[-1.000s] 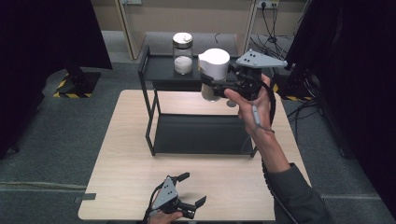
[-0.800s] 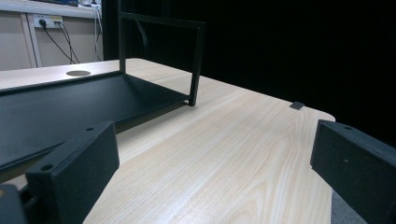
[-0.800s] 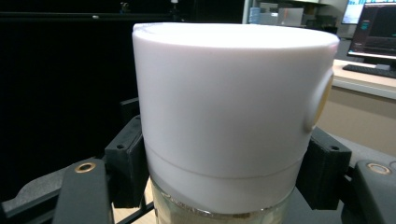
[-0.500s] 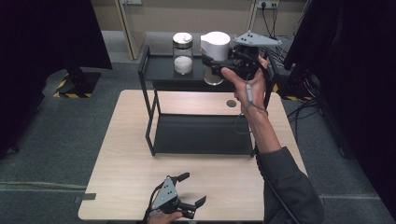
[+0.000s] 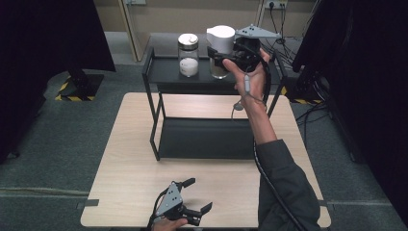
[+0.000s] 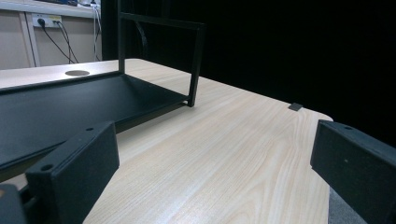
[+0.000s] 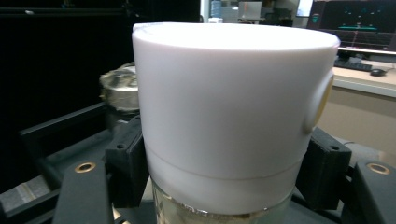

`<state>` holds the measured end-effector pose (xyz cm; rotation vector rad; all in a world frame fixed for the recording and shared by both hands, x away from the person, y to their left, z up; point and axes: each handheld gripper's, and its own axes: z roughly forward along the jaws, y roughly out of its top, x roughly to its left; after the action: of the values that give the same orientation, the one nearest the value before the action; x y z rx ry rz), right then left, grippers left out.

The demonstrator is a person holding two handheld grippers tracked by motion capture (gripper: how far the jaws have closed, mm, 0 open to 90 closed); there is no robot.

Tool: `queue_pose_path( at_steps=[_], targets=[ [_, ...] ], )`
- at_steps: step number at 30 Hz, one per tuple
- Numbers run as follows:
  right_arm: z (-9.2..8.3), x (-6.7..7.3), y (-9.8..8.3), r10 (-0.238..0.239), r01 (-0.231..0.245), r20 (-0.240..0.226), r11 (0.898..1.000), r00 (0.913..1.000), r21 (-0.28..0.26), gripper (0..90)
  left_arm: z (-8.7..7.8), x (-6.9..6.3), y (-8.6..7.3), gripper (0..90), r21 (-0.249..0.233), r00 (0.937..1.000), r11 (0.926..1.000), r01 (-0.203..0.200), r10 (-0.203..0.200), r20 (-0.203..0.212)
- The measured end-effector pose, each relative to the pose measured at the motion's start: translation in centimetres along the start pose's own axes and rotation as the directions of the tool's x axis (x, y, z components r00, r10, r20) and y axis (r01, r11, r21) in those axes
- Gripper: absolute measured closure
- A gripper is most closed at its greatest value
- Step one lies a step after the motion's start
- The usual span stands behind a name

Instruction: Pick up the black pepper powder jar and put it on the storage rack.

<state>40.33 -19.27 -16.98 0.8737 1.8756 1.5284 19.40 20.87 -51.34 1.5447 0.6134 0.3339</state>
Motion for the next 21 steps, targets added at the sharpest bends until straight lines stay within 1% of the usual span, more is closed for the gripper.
queue_pose_path(
  at_steps=[5,7,15,21],
  targets=[
    [0.8,0.0,0.0,-0.004,0.004,0.029,1.000,0.9996,0.003,30.9,0.0,0.0,0.0,0.4,0.000,1.0000,1.0000,0.000,0.000,0.000],
    [1.1,0.0,-0.1,0.000,0.000,0.031,1.000,0.9995,-0.003,30.9,0.0,0.0,0.0,0.4,0.000,1.0000,1.0000,-0.001,0.001,0.001],
    [1.8,0.3,-0.2,-0.010,0.011,0.046,1.000,0.9989,-0.005,30.9,0.0,0.0,0.0,0.4,0.001,1.0000,1.0000,-0.002,0.002,0.002],
    [2.2,0.2,-0.5,0.000,0.000,0.057,1.000,0.9984,-0.004,30.9,-0.1,0.0,0.0,0.4,0.001,1.0000,1.0000,-0.002,0.002,0.003]
  ],
)
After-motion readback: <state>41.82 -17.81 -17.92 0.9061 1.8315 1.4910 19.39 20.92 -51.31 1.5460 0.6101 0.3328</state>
